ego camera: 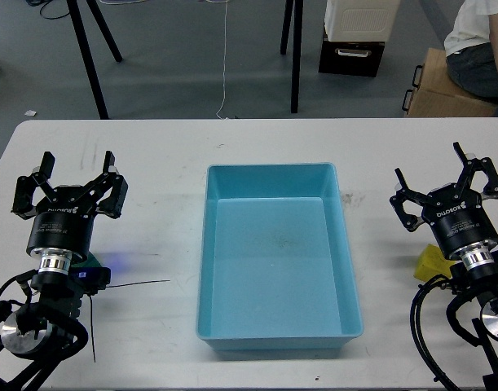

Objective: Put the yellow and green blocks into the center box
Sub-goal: 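Raise the right gripper away from the yellow cube, then lower the right gripper onto the yellow cube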

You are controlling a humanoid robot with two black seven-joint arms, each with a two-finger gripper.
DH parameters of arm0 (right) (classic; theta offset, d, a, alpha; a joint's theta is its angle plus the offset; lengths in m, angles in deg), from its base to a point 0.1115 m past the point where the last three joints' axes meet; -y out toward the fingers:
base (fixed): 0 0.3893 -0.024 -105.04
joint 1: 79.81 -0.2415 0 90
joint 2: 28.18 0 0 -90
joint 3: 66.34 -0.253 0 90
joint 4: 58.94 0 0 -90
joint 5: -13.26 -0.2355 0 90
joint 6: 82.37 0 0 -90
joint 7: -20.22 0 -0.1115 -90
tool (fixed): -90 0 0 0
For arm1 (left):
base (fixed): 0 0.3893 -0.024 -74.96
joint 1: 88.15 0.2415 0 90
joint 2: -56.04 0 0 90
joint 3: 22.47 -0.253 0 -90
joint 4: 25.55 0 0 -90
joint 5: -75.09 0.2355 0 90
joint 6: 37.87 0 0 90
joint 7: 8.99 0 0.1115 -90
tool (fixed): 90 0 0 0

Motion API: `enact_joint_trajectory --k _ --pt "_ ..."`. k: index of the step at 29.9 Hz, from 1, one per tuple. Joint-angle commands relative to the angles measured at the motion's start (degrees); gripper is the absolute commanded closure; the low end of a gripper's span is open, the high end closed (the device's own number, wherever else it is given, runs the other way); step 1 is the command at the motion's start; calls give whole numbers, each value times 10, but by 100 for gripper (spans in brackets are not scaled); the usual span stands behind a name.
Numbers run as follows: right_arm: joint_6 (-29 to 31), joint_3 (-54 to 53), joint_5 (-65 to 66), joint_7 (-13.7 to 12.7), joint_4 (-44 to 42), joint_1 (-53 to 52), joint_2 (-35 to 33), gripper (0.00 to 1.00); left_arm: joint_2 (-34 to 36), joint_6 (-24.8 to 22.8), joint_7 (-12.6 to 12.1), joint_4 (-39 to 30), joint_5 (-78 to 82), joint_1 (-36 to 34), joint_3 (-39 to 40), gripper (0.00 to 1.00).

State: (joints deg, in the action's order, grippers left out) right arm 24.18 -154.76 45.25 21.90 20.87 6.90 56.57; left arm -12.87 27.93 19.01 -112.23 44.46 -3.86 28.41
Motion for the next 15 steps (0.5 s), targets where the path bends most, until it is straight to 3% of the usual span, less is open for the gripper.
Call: enact_joint_trajectory --k 1,4,6,7,9,12,13,15 --pt "-50 -1 58 1 3 -56 -55 2 0 -1 0 4 0 0 0 0" --pt "-57 14 110 4 -2 -109 -121 2 0 -1 0 5 0 0 0 0" --pt "-57 39 168 23 -8 -135 -157 2 0 -1 0 5 0 0 0 0" --pt "-57 56 200 45 -14 -144 -174 2 0 -1 0 5 0 0 0 0" --pt "-57 93 271 114 -25 -178 -216 2 0 -1 0 8 0 0 0 0" --pt "-57 164 400 240 -41 -221 -292 2 0 -1 0 10 0 0 0 0" --pt "-57 183 430 263 -44 -232 -311 2 0 -1 0 10 0 0 0 0" --pt "-56 223 487 263 -45 -264 -343 2 0 -1 0 12 0 0 0 0"
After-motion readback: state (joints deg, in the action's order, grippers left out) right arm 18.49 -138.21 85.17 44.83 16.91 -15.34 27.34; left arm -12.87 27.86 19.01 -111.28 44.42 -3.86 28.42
